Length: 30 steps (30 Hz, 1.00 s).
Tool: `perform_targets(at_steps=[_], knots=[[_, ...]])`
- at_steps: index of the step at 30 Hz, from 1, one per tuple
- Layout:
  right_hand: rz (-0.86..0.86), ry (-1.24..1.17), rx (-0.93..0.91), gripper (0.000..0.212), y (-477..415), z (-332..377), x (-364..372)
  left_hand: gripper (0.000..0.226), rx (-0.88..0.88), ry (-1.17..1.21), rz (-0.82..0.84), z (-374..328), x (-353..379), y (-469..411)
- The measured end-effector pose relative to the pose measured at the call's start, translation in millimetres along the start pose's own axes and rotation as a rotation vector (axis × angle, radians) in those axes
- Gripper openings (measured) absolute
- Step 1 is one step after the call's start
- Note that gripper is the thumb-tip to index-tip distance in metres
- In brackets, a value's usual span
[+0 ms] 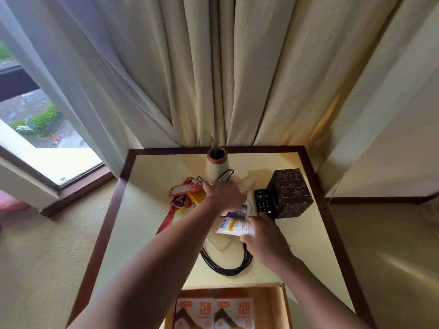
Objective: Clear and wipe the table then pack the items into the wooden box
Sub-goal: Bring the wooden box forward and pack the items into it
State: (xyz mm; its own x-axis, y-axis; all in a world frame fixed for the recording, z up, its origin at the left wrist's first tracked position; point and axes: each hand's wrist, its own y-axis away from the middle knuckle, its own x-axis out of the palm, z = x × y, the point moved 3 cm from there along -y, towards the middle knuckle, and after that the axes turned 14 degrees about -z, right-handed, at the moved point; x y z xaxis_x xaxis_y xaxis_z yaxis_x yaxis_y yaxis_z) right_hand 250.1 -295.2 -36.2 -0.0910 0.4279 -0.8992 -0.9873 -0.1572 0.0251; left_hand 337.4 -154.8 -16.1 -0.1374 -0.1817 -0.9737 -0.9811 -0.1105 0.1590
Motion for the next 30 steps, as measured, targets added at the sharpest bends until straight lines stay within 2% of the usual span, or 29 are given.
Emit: perform_targets(at_steps=[2, 4, 6, 8, 10, 13, 16, 18, 22, 25, 28, 30], knots=[[-0.035, -0.099, 0.043, 0.045, 6, 2, -9, 0.039, -0.082, 0.199, 0.061, 9, -3, 3], [-0.095, -0.166, 0.056, 0.042, 13, 6, -20, 0.051, -0.12, 0.35, 0.062, 19, 0, 9], [-0.167, -0.238, 0.086, 0.038, 21, 7, -30, 0.062, -0.072, 0.434, -0.068, 25, -3, 22], [-0.244, -0.29, 0.108, 0.037, 29, 7, -39, 0.059, -0.016, 0.563, -0.273, 26, -11, 38], [-0.332, -0.317, 0.113, 0.039, 37, 6, -48, 0.056, -0.01, 0.788, -0.467, 24, -24, 55], [-0.461, -0.476, 0.144, 0.044, 56, 8, -64, 0.051, -0.051, 1.179, -0.568, 16, -48, 80], [-0.46, -0.715, 0.204, 0.045, 87, 14, -81, 0.052, -0.033, 1.334, -0.597, 19, -72, 113], [-0.355, -0.794, 0.224, 0.041, 110, 15, -86, 0.057, 0.0, 1.305, -0.557, 32, -76, 139], [0.035, -0.866, 0.259, 0.032, 158, 16, -71, 0.067, 0.049, 1.075, -0.322, 72, -60, 211], [0.158, -0.732, 0.257, 0.033, 185, 10, -45, 0.055, 0.085, 0.839, -0.136, 94, -33, 265], [0.231, -0.626, 0.238, 0.037, 203, 7, -21, 0.06, 0.143, 0.501, -0.08, 101, -9, 298], [0.25, -0.517, 0.211, 0.047, 211, 6, -12, 0.063, 0.194, 0.333, -0.089, 97, 0, 308]])
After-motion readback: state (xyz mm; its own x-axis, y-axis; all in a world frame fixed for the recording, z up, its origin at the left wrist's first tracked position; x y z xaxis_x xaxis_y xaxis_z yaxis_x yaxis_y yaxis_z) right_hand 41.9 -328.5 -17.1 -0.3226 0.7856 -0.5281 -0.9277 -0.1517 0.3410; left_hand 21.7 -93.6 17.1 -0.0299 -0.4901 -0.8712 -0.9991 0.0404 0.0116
